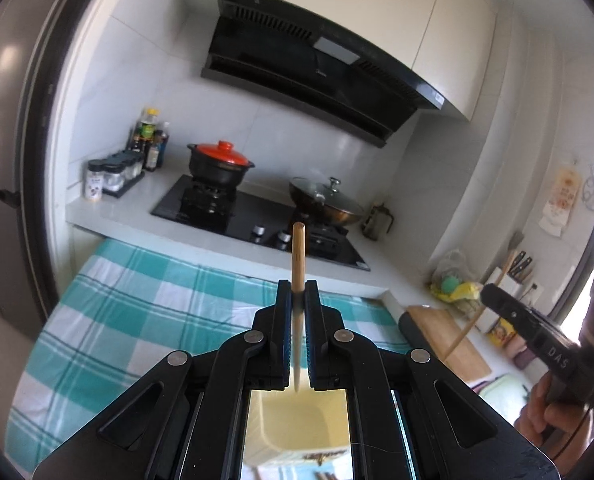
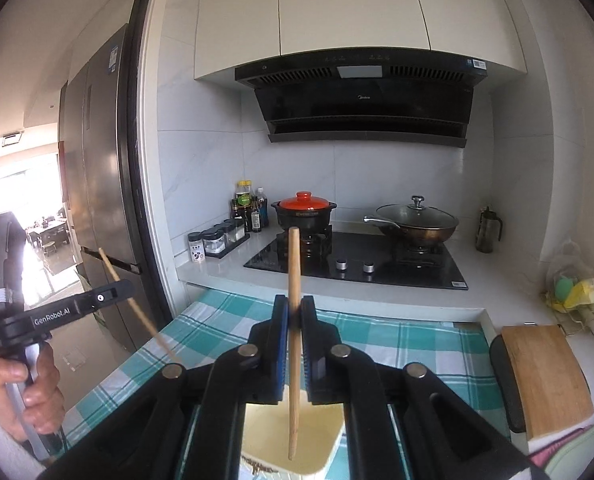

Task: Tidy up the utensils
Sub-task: 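Open the left gripper over the caddy while the right gripper also releases its chopstick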

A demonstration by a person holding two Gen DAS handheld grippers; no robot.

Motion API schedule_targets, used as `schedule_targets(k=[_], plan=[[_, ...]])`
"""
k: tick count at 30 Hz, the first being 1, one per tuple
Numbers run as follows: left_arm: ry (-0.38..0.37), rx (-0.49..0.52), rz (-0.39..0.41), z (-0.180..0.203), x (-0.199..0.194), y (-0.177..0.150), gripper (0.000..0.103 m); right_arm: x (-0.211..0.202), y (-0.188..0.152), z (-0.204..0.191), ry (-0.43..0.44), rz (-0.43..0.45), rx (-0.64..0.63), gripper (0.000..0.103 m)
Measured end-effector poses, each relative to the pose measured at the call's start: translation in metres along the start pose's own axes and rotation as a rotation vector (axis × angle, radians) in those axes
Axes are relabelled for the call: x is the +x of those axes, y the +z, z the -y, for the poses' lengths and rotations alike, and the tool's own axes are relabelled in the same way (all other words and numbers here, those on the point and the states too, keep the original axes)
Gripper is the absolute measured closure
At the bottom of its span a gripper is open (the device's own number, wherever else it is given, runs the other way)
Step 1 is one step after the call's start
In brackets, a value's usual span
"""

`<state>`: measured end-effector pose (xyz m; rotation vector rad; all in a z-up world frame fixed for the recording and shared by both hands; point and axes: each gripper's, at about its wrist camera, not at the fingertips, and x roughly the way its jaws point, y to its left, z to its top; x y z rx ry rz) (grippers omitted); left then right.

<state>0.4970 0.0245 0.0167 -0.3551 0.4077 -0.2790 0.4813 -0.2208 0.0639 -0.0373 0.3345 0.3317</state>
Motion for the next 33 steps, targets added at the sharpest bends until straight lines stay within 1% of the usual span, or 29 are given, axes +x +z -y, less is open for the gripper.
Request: schedule_targets(k=[3, 5, 6, 9, 10, 14, 15, 16, 17, 18, 19, 20, 21, 23, 24, 25, 26, 27, 28, 29, 30, 31, 32, 33], plan=[[-0.005, 0.025, -0.043, 0.007, 0.026, -0.005, 0.099, 0.024, -0.007, 0.007, 0.002, -0.021, 0.029, 0.097], [-0.004, 0.045, -0.101, 0.010, 0.047, -0.012, 0.099, 0.044, -0.015, 0.011, 0.004, -0.050, 0.040, 0.097], [0.000, 0.057, -0.138, 0.011, 0.059, -0.017, 0.099, 0.054, -0.020, 0.013, 0.006, -0.075, 0.047, 0.097], [0.012, 0.086, -0.254, 0.014, 0.093, -0.034, 0.099, 0.093, -0.044, 0.022, 0.018, -0.187, 0.104, 0.097], [0.011, 0.096, -0.315, 0.014, 0.110, -0.043, 0.098, 0.105, -0.052, 0.024, 0.019, -0.223, 0.114, 0.097], [0.074, 0.126, -0.406, 0.014, 0.147, -0.070, 0.097, 0.143, -0.083, 0.029, -0.001, -0.330, 0.129, 0.097], [0.083, 0.124, -0.418, 0.013, 0.151, -0.072, 0.086, 0.147, -0.088, 0.029, -0.006, -0.339, 0.129, 0.096], [0.092, 0.115, -0.435, 0.011, 0.154, -0.074, 0.070, 0.151, -0.091, 0.029, -0.004, -0.342, 0.130, 0.095], [0.100, 0.101, -0.441, 0.009, 0.153, -0.073, 0.063, 0.152, -0.093, 0.030, -0.001, -0.335, 0.131, 0.093], [0.102, 0.088, -0.432, 0.006, 0.147, -0.072, 0.053, 0.150, -0.091, 0.031, -0.010, -0.325, 0.136, 0.088], [0.086, 0.071, -0.412, 0.003, 0.135, -0.067, 0.046, 0.144, -0.089, 0.033, -0.014, -0.311, 0.146, 0.072], [0.068, 0.066, -0.403, 0.001, 0.124, -0.063, 0.043, 0.134, -0.086, 0.035, -0.012, -0.288, 0.162, 0.057], [0.062, 0.068, -0.399, -0.001, 0.117, -0.060, 0.038, 0.124, -0.080, 0.037, -0.007, -0.262, 0.172, 0.054], [0.054, 0.097, -0.380, -0.005, 0.087, -0.054, 0.031, 0.098, -0.071, 0.034, -0.014, -0.228, 0.158, 0.053], [0.062, 0.116, -0.379, -0.008, 0.072, -0.054, 0.024, 0.081, -0.070, 0.033, -0.020, -0.217, 0.140, 0.053], [0.077, 0.140, -0.372, -0.013, 0.048, -0.058, 0.018, 0.066, -0.071, 0.032, -0.028, -0.212, 0.119, 0.053], [0.083, 0.154, -0.371, -0.017, 0.033, -0.061, 0.014, 0.049, -0.076, 0.032, -0.040, -0.210, 0.097, 0.049], [0.096, 0.172, -0.375, -0.024, 0.016, -0.066, 0.008, 0.031, -0.083, 0.031, -0.052, -0.212, 0.080, 0.047], [0.119, 0.197, -0.379, -0.034, -0.010, -0.079, 0.005, 0.014, -0.093, 0.032, -0.060, -0.221, 0.066, 0.045], [0.136, 0.208, -0.382, -0.044, -0.030, -0.092, 0.005, -0.004, -0.108, 0.033, -0.070, -0.235, 0.053, 0.044], [0.148, 0.214, -0.385, -0.052, -0.041, -0.101, 0.005, -0.022, -0.124, 0.035, -0.081, -0.250, 0.045, 0.044], [0.175, 0.224, -0.385, -0.065, -0.064, -0.122, 0.005, -0.036, -0.138, 0.036, -0.093, -0.261, 0.043, 0.044], [0.209, 0.228, -0.385, -0.075, -0.078, -0.141, 0.004, -0.051, -0.157, 0.039, -0.112, -0.276, 0.042, 0.044], [0.253, 0.230, -0.392, -0.084, -0.090, -0.159, 0.004, -0.072, -0.186, 0.041, -0.145, -0.295, 0.043, 0.044]])
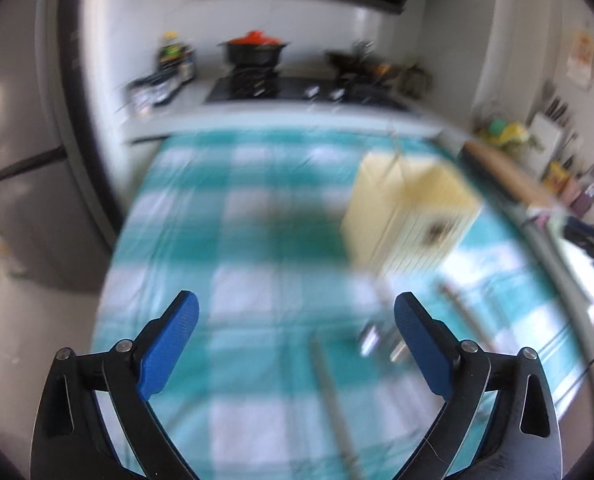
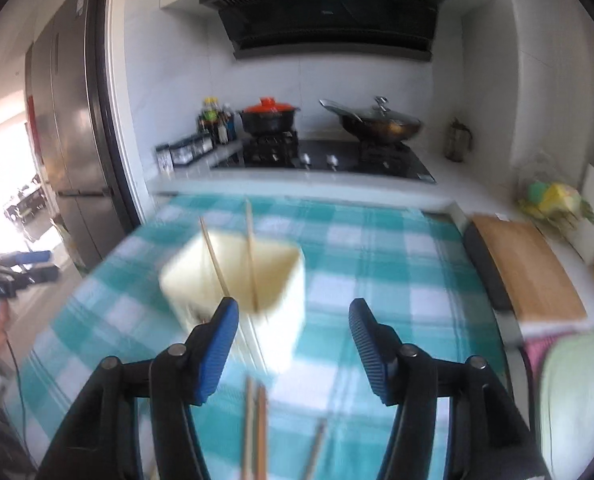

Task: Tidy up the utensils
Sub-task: 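Open the left gripper over the caddy while the right gripper also releases its chopstick, then grasp another wooden chopstick with the left gripper while the right gripper grasps one too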

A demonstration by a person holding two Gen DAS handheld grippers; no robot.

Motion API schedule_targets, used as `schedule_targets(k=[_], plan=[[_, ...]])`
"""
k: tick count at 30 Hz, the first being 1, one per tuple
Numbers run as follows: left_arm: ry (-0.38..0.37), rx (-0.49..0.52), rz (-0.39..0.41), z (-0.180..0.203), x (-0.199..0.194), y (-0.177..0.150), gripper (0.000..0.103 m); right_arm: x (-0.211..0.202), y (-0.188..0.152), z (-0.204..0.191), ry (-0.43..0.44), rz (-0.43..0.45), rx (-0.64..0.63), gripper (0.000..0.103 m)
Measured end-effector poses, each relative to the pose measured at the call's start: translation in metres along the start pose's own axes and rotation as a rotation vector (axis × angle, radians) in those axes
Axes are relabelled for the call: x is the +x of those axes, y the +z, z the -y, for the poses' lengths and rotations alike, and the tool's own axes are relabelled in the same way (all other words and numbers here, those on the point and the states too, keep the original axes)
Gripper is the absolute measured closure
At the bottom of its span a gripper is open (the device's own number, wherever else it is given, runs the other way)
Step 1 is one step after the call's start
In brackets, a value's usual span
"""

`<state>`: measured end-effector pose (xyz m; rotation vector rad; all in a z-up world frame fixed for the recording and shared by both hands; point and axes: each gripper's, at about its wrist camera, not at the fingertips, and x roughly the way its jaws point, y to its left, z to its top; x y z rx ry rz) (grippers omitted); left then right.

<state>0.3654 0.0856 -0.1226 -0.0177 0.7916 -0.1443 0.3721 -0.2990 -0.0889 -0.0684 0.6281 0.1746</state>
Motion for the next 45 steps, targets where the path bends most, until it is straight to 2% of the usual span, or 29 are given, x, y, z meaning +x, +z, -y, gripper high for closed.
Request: schedule_targets(k=[2, 3, 4, 6, 9, 11, 12, 16, 22, 30, 36, 39, 45], plan=[[0.064, -0.011, -0.048, -0.007, 0.001, -0.045, 0.004, -0.010, -0.044, 0.009, -0.057, -0.026, 0.010, 0.044], [0.070, -0.017, -0.071, -0.008, 0.002, -0.057, 0.004, -0.016, -0.076, 0.014, -0.103, -0.051, 0.028, 0.044], [0.060, -0.040, -0.115, -0.009, 0.003, -0.079, 0.004, -0.019, -0.098, 0.017, -0.126, -0.074, 0.051, 0.044], [0.038, -0.101, -0.151, -0.009, 0.000, -0.104, 0.004, -0.029, -0.137, 0.026, -0.152, -0.102, 0.118, 0.044], [0.006, -0.160, -0.160, -0.003, -0.005, -0.120, 0.003, -0.035, -0.171, 0.031, -0.187, -0.139, 0.180, 0.044], [-0.052, -0.190, -0.142, 0.005, -0.010, -0.124, 0.003, -0.037, -0.185, 0.027, -0.177, -0.163, 0.190, 0.044], [-0.057, -0.184, -0.141, 0.009, -0.009, -0.122, 0.003, -0.035, -0.188, 0.026, -0.171, -0.172, 0.183, 0.044], [0.007, -0.142, -0.161, 0.022, 0.002, -0.111, 0.003, -0.029, -0.185, 0.014, -0.144, -0.168, 0.144, 0.044], [-0.004, -0.151, -0.148, 0.034, 0.019, -0.098, 0.004, -0.016, -0.172, 0.011, -0.111, -0.162, 0.159, 0.044], [0.096, -0.106, -0.171, 0.048, 0.057, -0.096, 0.004, 0.007, -0.157, 0.006, -0.072, -0.189, 0.123, 0.045], [0.127, -0.111, -0.196, 0.046, 0.072, -0.095, 0.004, 0.027, -0.144, 0.004, -0.043, -0.219, 0.113, 0.052], [0.132, -0.115, -0.205, 0.047, 0.076, -0.096, 0.004, 0.038, -0.140, -0.001, -0.028, -0.242, 0.088, 0.062], [0.173, -0.084, -0.222, 0.050, 0.089, -0.096, 0.005, 0.067, -0.135, -0.007, -0.011, -0.290, 0.066, 0.063]])
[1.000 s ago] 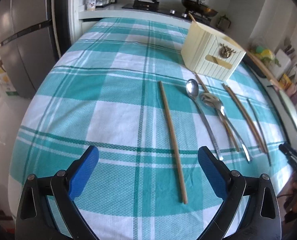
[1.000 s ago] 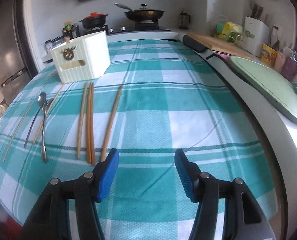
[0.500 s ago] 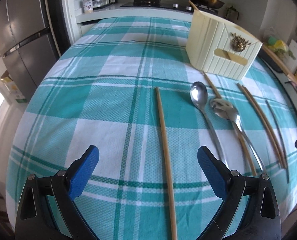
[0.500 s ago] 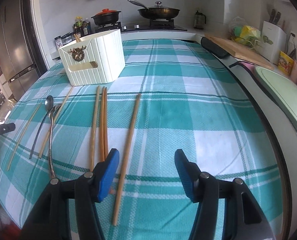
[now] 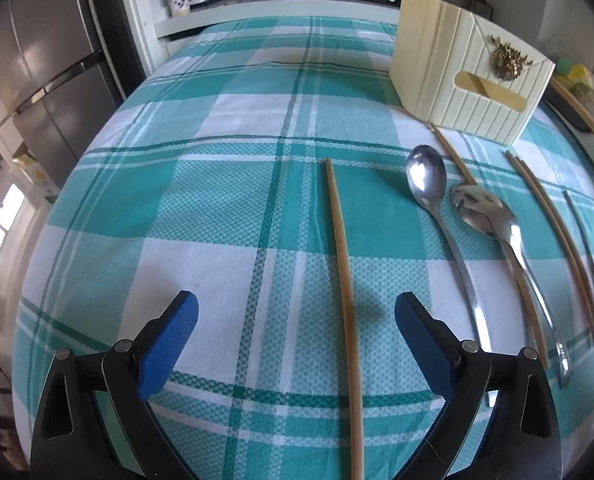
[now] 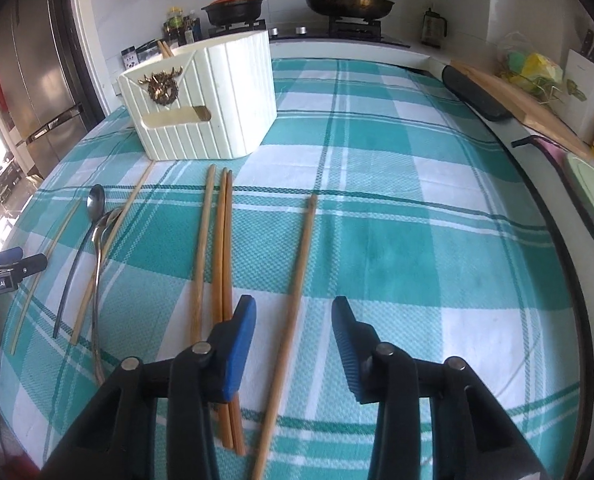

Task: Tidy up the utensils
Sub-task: 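Grasp another wooden chopstick with the left gripper while the right gripper grasps one too, then lift the left gripper's chopstick over the caddy while the right gripper carries its chopstick there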

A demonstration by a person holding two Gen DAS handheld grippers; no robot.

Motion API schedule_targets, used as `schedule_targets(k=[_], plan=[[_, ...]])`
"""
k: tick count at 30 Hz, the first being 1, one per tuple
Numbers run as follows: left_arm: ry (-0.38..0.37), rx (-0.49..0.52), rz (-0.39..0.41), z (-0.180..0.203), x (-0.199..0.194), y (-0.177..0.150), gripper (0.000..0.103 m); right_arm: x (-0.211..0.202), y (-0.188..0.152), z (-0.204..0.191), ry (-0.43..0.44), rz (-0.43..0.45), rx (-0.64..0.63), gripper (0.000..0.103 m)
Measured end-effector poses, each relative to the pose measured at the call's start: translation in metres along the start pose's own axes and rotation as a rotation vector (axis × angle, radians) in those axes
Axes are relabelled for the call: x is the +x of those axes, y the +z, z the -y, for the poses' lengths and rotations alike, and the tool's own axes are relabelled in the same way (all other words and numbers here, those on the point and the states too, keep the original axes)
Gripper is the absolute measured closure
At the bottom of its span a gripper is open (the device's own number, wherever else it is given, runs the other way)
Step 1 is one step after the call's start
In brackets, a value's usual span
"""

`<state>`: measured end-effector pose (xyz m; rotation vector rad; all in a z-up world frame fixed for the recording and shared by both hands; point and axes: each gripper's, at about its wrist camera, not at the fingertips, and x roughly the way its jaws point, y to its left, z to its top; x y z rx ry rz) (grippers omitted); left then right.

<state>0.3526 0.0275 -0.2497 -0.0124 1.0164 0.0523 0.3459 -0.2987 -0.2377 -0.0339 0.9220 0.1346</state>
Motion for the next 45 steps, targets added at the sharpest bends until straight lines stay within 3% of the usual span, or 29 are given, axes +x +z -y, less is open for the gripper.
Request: schedule_targets(k=[3, 8, 16, 20, 23, 32, 37, 38, 40, 45], plan=[[0.014, 0.007, -0.002, -0.002, 0.003, -0.002, 0.005, 0.015, 0.000, -0.002, -0.022, -0.038, -0.029, 0.081], [0.007, -0.018, -0.009, -0.017, 0.002, -0.005, 0.005, 0.009, -0.004, 0.010, -0.060, -0.027, -0.003, 0.092], [-0.029, 0.026, -0.040, -0.023, 0.006, 0.000, 0.005, 0.003, -0.007, 0.017, -0.087, -0.066, -0.045, 0.092], [-0.060, 0.039, -0.063, -0.024, 0.012, 0.010, 0.007, 0.005, -0.005, 0.012, -0.075, -0.084, -0.090, 0.080], [-0.068, 0.047, -0.066, -0.023, 0.017, 0.021, 0.014, 0.009, 0.001, 0.009, -0.078, -0.092, -0.120, 0.080], [-0.100, 0.092, -0.056, -0.004, 0.023, 0.044, 0.048, 0.029, 0.026, 0.014, -0.044, -0.084, -0.103, 0.080], [-0.113, 0.096, -0.038, -0.002, 0.029, 0.056, 0.088, 0.047, 0.049, 0.019, -0.017, -0.086, -0.079, 0.081], [-0.124, 0.094, -0.032, -0.003, 0.030, 0.057, 0.093, 0.051, 0.054, 0.019, -0.015, -0.089, -0.080, 0.085], [-0.154, 0.078, -0.021, -0.007, 0.033, 0.060, 0.098, 0.058, 0.064, 0.019, -0.010, -0.087, -0.082, 0.095], [-0.200, 0.052, 0.007, -0.012, 0.031, 0.066, 0.099, 0.066, 0.082, 0.024, 0.025, -0.098, -0.029, 0.097]])
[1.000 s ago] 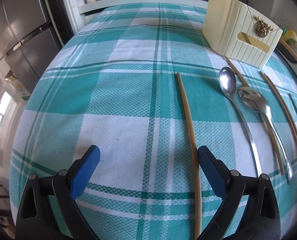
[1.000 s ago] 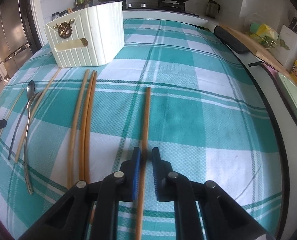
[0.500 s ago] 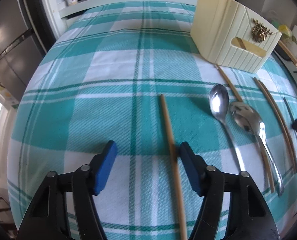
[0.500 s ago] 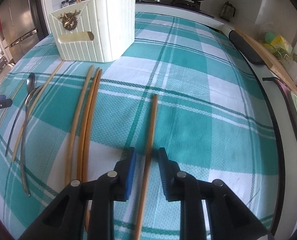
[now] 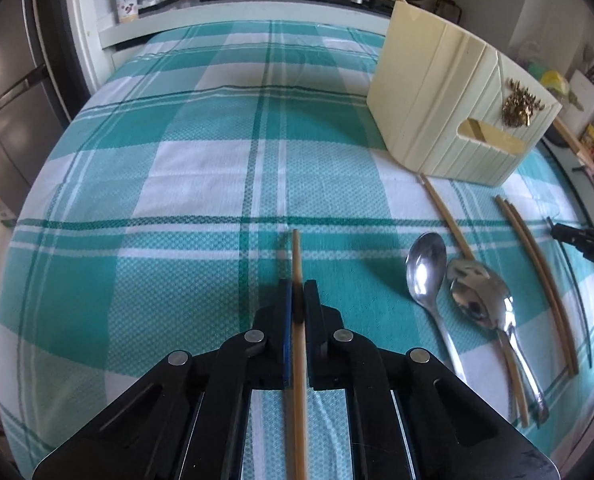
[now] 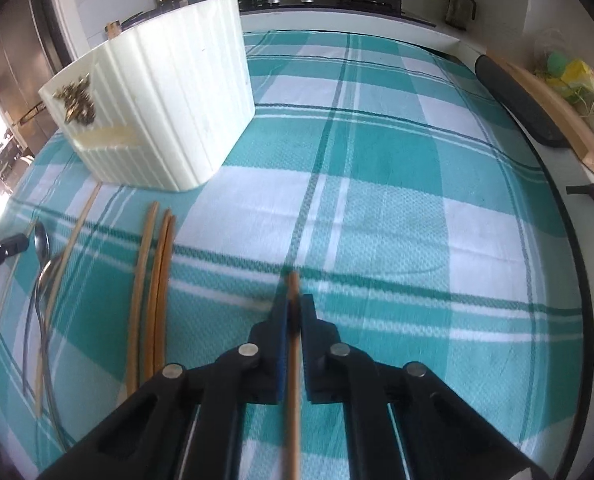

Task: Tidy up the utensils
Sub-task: 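Lift the left gripper's chopstick over the caddy while the right gripper carries its chopstick there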

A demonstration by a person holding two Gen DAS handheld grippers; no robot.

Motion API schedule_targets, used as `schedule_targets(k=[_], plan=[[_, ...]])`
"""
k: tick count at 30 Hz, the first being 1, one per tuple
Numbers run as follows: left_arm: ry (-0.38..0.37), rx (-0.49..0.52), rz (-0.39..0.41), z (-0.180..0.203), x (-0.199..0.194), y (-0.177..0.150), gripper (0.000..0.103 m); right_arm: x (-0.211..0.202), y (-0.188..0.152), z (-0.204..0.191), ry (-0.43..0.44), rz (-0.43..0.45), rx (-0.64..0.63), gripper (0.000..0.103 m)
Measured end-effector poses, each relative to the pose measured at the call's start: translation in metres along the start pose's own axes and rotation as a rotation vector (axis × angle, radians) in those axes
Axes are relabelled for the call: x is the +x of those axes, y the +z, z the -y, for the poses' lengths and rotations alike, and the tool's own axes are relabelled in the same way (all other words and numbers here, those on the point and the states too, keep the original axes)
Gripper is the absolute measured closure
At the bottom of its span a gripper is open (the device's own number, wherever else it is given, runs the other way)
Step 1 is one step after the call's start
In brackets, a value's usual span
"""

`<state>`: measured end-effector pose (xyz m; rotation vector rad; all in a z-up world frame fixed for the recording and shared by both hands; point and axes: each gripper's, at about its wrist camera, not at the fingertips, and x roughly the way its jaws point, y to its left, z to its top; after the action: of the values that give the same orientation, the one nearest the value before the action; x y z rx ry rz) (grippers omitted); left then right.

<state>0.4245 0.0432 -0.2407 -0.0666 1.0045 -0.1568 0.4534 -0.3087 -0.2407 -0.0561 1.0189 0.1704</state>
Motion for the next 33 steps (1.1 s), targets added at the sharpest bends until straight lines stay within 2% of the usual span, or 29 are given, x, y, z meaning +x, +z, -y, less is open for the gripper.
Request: schedule_targets(k=[8, 18, 26, 30, 33], plan=[[-0.071, -0.009, 0.169, 0.002, -0.071, 0.001, 0.099, -0.083, 0.006, -0.001, 0.082, 0.209, 0.047, 0.097], [-0.168, -0.022, 0.328, -0.004, -0.163, -0.011, 0.099, -0.187, -0.022, -0.002, 0.140, 0.390, 0.072, 0.098], [-0.235, -0.028, 0.400, -0.004, -0.203, -0.015, 0.099, -0.236, -0.033, -0.012, 0.159, 0.507, 0.084, 0.098], [-0.259, -0.039, 0.430, -0.004, -0.216, -0.008, 0.099, -0.250, -0.024, -0.021, 0.145, 0.561, 0.069, 0.098], [-0.268, -0.042, 0.481, -0.004, -0.231, 0.008, 0.100, -0.260, -0.008, -0.026, 0.138, 0.601, 0.060, 0.098]])
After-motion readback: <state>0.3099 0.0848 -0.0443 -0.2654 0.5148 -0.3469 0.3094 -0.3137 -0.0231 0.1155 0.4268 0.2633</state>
